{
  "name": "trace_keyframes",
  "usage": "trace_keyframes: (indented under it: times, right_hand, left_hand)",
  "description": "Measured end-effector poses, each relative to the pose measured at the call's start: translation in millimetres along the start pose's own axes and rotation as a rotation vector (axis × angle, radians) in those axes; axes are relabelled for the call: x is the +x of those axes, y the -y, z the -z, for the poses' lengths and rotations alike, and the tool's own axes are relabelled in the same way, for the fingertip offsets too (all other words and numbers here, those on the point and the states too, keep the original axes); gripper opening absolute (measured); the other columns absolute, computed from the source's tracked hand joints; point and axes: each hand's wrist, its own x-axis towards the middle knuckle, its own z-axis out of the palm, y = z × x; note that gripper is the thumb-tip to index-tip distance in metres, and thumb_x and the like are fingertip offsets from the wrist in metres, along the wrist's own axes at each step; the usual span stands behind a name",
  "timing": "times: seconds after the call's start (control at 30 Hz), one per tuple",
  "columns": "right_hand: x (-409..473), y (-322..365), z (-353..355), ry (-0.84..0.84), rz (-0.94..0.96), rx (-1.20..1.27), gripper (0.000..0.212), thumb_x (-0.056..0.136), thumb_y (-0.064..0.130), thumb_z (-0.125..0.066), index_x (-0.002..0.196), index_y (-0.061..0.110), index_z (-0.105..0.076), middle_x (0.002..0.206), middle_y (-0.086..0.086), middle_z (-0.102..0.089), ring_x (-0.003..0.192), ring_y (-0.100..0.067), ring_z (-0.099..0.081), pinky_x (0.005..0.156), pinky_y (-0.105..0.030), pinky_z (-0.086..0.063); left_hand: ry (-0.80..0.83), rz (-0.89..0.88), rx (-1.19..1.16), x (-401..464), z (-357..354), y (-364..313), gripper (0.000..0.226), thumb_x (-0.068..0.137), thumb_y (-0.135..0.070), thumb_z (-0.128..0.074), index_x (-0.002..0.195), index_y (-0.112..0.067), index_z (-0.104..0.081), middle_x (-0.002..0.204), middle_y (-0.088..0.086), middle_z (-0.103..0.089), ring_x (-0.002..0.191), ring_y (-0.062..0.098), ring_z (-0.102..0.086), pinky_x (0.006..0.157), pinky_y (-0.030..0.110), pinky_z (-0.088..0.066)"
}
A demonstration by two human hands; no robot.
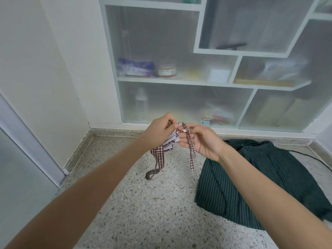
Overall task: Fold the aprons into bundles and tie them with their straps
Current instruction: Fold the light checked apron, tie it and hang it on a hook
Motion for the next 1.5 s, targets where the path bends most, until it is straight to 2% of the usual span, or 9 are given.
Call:
trace_keyframes:
  times: [0.1, 0.2, 0.33, 0.4, 0.57, 0.87, 1.03, 1.23, 1.5]
  right_hand:
    - [-1.5, -4.9, -0.9, -0.055, 0.041, 0.019, 0.023, 0.093, -0.009, -0.041, 0.102, 0.004, -0.058, 0.077, -0.016, -0.069, 0.061, -0.019, -0.069, 0.059, -0.027, -0.059]
    - [-0.3, -8.5, -7.2, -0.175, 0.094, -0.145, 0.013, 0.086, 0.001, -0.060, 0.097, 0.007, -0.065, 0.074, -0.009, -0.065, 0.056, -0.014, -0.064, 0.053, -0.026, -0.056]
    - [3.4, -10.3, -14.4, -0.334, 0.163, -0.194, 0.012, 0.080, 0.012, -0.071, 0.088, 0.003, -0.068, 0.078, -0.012, -0.068, 0.064, -0.022, -0.063, 0.062, -0.033, -0.056]
    - [4.0, -9.7, -17.4, -0.380, 0.185, -0.170, 0.010, 0.079, 0.012, -0.071, 0.083, 0.004, -0.067, 0.078, -0.013, -0.069, 0.069, -0.024, -0.063, 0.068, -0.033, -0.054]
    - [3.2, -9.5, -22.2, -0.417, 0.176, -0.076, 0.008, 0.083, 0.007, -0.066, 0.076, 0.006, -0.065, 0.068, -0.011, -0.066, 0.060, -0.018, -0.061, 0.055, -0.025, -0.054]
    - [0.4, -6.9, -17.7, -0.260, 0.099, -0.092, 0.030, 0.089, 0.027, -0.061, 0.092, -0.002, -0.068, 0.082, -0.014, -0.070, 0.072, -0.021, -0.067, 0.065, -0.026, -0.056]
    - [-0.2, -4.1, -16.1, -0.221, 0.140, -0.069, 0.018, 0.085, 0.008, -0.063, 0.099, -0.004, -0.067, 0.085, -0.014, -0.070, 0.073, -0.020, -0.066, 0.066, -0.026, -0.056]
    - [-5.7, -0.6, -12.0, -0.210, 0.116, -0.008, 0.012, 0.084, 0.007, -0.062, 0.093, 0.005, -0.069, 0.076, -0.008, -0.072, 0.066, -0.015, -0.068, 0.064, -0.026, -0.058]
    - [-8.9, 4.2, -5.8, -0.191, 0.101, 0.016, 0.015, 0.089, 0.005, -0.055, 0.096, 0.002, -0.069, 0.081, -0.011, -0.072, 0.068, -0.016, -0.068, 0.065, -0.028, -0.057]
  left_hand:
    - [-0.061, 0.115, -0.169, -2.6, -4.2, 2.0, 0.008, 0.095, -0.017, -0.052, 0.094, -0.011, -0.057, 0.091, -0.001, -0.062, 0.088, 0.017, -0.059, 0.084, 0.029, -0.046]
    - [-0.084, 0.181, -0.247, -3.3, -8.0, -0.6, 0.009, 0.092, -0.018, -0.057, 0.090, -0.011, -0.062, 0.093, 0.002, -0.066, 0.091, 0.017, -0.062, 0.087, 0.030, -0.048]
    - [-0.106, 0.260, -0.411, -3.2, -8.1, -4.6, 0.012, 0.091, -0.017, -0.059, 0.081, -0.012, -0.060, 0.090, 0.007, -0.068, 0.086, 0.020, -0.065, 0.079, 0.034, -0.053]
    - [-0.073, 0.312, -0.571, -5.8, -8.8, -9.9, 0.011, 0.092, -0.014, -0.057, 0.082, -0.009, -0.057, 0.085, 0.005, -0.066, 0.077, 0.015, -0.064, 0.067, 0.026, -0.053]
    - [-0.036, 0.321, -0.714, -11.0, -8.8, -17.4, 0.009, 0.092, -0.010, -0.057, 0.083, -0.010, -0.057, 0.084, 0.007, -0.067, 0.074, 0.013, -0.063, 0.062, 0.022, -0.052]
    - [-0.133, 0.317, -0.628, -11.1, -2.5, -15.9, 0.015, 0.082, -0.004, -0.068, 0.081, -0.011, -0.055, 0.076, 0.009, -0.064, 0.064, 0.015, -0.061, 0.056, 0.020, -0.053]
    - [-0.161, 0.330, -0.568, -9.3, -2.8, -15.5, 0.016, 0.083, -0.006, -0.068, 0.084, -0.012, -0.054, 0.074, 0.009, -0.062, 0.060, 0.011, -0.060, 0.055, 0.020, -0.053]
    - [0.028, 0.425, -0.737, -7.8, 4.2, -22.7, 0.005, 0.088, -0.002, -0.061, 0.088, -0.003, -0.056, 0.078, 0.012, -0.060, 0.061, 0.010, -0.060, 0.059, 0.020, -0.056]
    - [0.032, 0.505, -0.775, -1.3, -2.4, -25.1, 0.020, 0.093, -0.009, -0.056, 0.113, -0.007, -0.056, 0.084, 0.001, -0.061, 0.069, 0.009, -0.056, 0.064, 0.020, -0.054]
